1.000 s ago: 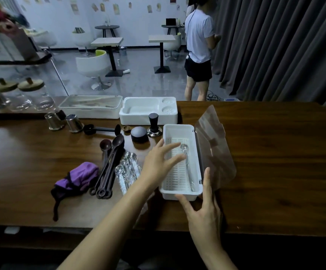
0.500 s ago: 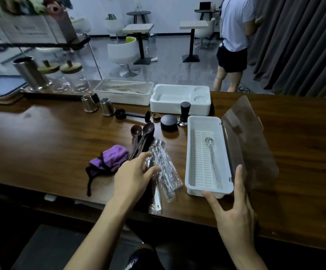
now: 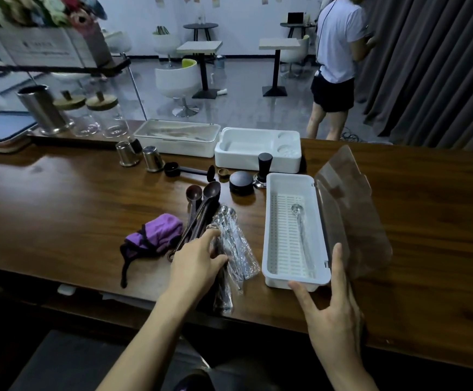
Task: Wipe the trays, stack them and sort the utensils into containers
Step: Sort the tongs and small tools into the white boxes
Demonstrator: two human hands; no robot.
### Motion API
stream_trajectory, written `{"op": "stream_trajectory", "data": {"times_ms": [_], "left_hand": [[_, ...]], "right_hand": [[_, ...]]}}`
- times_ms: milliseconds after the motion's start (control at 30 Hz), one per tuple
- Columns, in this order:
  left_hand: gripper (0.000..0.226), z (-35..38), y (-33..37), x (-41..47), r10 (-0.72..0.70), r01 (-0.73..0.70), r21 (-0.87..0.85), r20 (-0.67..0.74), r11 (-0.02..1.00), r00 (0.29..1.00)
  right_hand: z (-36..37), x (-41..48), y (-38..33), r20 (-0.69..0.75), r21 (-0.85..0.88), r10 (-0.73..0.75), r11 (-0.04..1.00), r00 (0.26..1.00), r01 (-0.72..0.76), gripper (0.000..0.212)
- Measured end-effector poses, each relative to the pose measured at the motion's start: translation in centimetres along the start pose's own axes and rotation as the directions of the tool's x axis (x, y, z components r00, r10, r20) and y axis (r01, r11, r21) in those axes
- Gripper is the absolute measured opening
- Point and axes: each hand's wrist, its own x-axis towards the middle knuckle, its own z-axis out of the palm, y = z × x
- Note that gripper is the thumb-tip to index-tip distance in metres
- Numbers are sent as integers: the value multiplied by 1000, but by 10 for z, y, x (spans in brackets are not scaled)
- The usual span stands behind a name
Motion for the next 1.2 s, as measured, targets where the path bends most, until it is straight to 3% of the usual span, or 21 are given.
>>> {"op": "stream_trajectory", "data": {"times_ms": [200, 400, 500, 700, 1000, 1200], "left_hand": [[33, -6, 0, -2, -13, 12, -68, -15, 998, 1000], [21, -25, 3, 7, -18, -26, -310, -137, 951, 990], [27, -28, 22, 13, 56, -108, -414, -135, 904, 989], [33, -4, 83, 33, 259, -252, -466, -51, 848, 965], [35, 35, 118, 65, 410, -410, -69, -17, 909, 912], [31, 37, 117, 66, 430, -431, 16, 58, 902, 901]], "right_hand": [[-1, 1, 2, -15, 12, -35, 999, 999, 35, 98], [1, 1, 5, -20, -21, -63, 998, 998, 63, 98], [3, 1, 6, -3, -11, -46, 999, 999, 46, 92], [2, 2, 5, -17, 2, -26, 1000, 1000, 26, 96], [4, 2, 6, -27, -22, -30, 999, 999, 29, 92], [5, 1, 4, -34, -25, -37, 999, 999, 36, 92]]}}
